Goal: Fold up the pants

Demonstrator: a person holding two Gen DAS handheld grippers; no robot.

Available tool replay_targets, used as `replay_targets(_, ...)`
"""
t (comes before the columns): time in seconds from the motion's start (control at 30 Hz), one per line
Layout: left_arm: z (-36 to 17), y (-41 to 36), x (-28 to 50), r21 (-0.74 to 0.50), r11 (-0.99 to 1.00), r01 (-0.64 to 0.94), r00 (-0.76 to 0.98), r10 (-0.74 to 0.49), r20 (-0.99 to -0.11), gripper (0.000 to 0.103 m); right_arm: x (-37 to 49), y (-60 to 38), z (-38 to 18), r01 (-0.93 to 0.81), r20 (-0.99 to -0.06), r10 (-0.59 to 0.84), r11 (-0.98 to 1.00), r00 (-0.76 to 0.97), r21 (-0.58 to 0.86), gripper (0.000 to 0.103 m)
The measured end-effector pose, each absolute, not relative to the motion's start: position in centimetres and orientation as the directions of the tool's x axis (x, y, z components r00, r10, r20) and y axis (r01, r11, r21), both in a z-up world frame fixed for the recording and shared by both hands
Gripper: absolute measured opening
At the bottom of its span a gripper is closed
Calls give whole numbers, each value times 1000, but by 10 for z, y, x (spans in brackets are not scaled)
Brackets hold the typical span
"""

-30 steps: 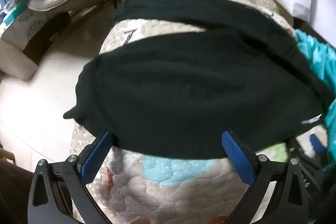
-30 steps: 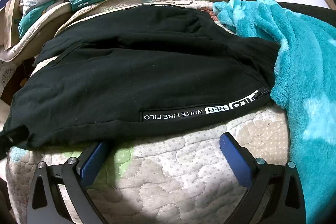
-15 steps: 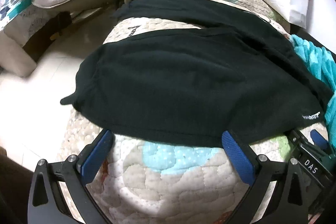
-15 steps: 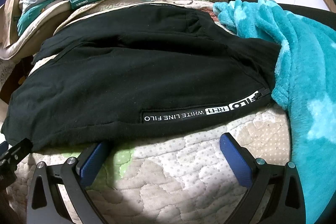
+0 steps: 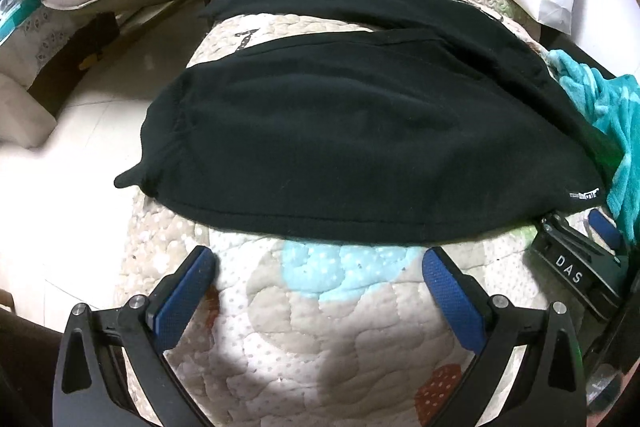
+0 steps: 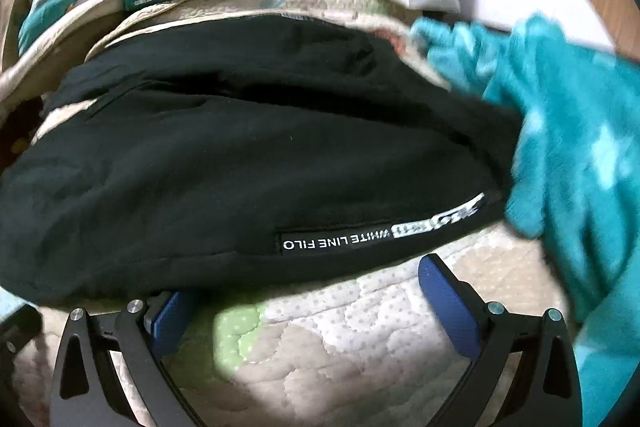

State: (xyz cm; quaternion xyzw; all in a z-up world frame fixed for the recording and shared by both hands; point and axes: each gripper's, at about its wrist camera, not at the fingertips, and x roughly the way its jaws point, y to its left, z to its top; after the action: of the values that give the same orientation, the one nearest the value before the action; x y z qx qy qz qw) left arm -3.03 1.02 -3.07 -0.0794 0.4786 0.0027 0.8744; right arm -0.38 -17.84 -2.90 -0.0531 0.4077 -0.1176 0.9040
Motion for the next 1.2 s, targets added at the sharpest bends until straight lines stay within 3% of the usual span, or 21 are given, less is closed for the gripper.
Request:
replay_targets(0.07,-30,10,-31,-143,986,-83,538,-76,-840,103,-3,-183,-29,167,-732,-237,971,639,-168,103)
replay_targets(0.2,-30,7,-28,-134,985,-110,526,-57,-849,103,-4,-210,-30,158,-760,-90,987,644,17,103)
replay_targets(0.33,-29,8,-26,-141,981,-130,499,-58,-864,103,-3,-199,-31,159,-760,-142,986,635,-52,103)
replay_targets(1.2,-29,14,-26,-144,979,-145,497,-54,-866,103,1,-200,-29,160,-762,-128,987,635,-32,103)
